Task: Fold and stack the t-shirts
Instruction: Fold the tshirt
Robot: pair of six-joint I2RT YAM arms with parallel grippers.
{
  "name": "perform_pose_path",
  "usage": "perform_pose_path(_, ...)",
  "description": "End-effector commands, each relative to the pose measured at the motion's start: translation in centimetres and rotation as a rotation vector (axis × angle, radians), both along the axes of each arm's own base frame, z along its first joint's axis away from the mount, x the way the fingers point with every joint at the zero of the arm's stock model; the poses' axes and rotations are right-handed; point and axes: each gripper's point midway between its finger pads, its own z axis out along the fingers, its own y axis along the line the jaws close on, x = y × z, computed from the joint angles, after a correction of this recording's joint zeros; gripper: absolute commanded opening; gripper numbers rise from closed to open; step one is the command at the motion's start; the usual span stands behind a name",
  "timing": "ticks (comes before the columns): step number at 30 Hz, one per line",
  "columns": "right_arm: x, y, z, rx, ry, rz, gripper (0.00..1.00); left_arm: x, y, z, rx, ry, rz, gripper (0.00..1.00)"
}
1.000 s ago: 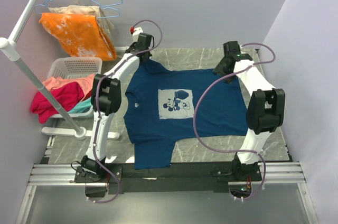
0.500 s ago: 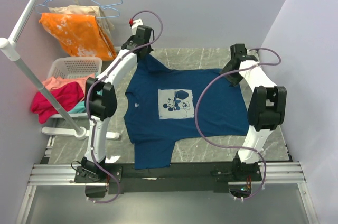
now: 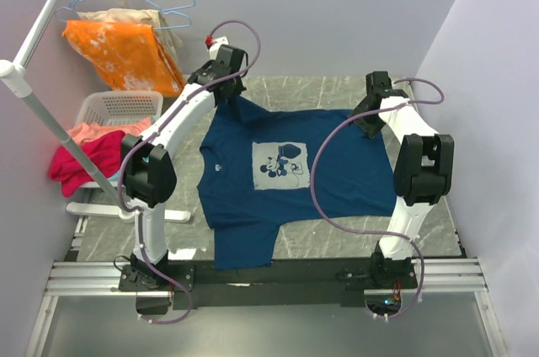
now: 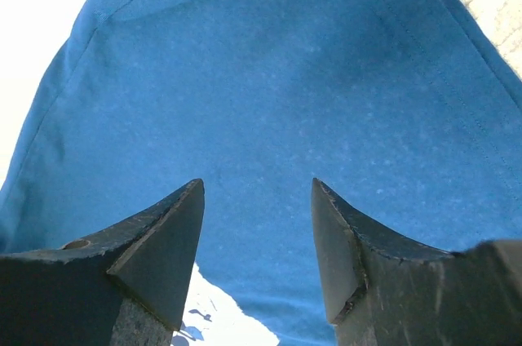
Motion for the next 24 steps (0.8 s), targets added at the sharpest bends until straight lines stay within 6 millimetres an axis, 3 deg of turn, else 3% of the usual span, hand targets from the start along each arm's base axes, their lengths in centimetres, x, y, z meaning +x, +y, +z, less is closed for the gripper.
perform_pose_path(1, 0.8, -0.1, 0.7, 0.011, -0.034, -0.010, 0.62, -3.0, 0.0, -5.6, -0.002, 0.181, 0.005, 0.01)
perform_pose_path(4, 0.9, 0.0, 1.3, 0.014, -0.048, -0.008, 0.61, -5.1, -0.2, -10.8, 0.000, 0.347, 0.003, 0.01)
perform_pose_path(8, 1.1, 0.1, 1.9, 0.014, -0.062, -0.005, 0.61, -7.3, -0.4, -14.4, -0.010, 0.466, 0.013, 0.01)
perform_pose_path(16, 1.0, 0.0, 1.8, 0.014, -0.057, -0.007, 0.61, -9.6, -0.8, -15.6, -0.049, 0.497, 0.002, 0.01)
perform_pose_path(18, 0.9, 0.0, 1.6, 0.014, -0.051, -0.007, 0.61, -10.2, -0.9, -15.9, -0.045, 0.504, -0.007, 0.07)
perform_pose_path(21, 0.9, 0.0, 1.6, 0.012, -0.054, -0.007, 0.61, -10.9, -1.2, -15.2, -0.050, 0.481, -0.021, 0.27)
perform_pose_path(22, 0.9, 0.0, 1.6, 0.014, -0.053, -0.007, 0.61, -11.0, -1.4, -14.4, -0.056, 0.463, -0.025, 0.38)
perform_pose_path(24, 0.8, 0.0, 1.4, 0.013, -0.049, -0.005, 0.61, -11.2, -1.9, -13.8, -0.053, 0.443, -0.044, 0.43)
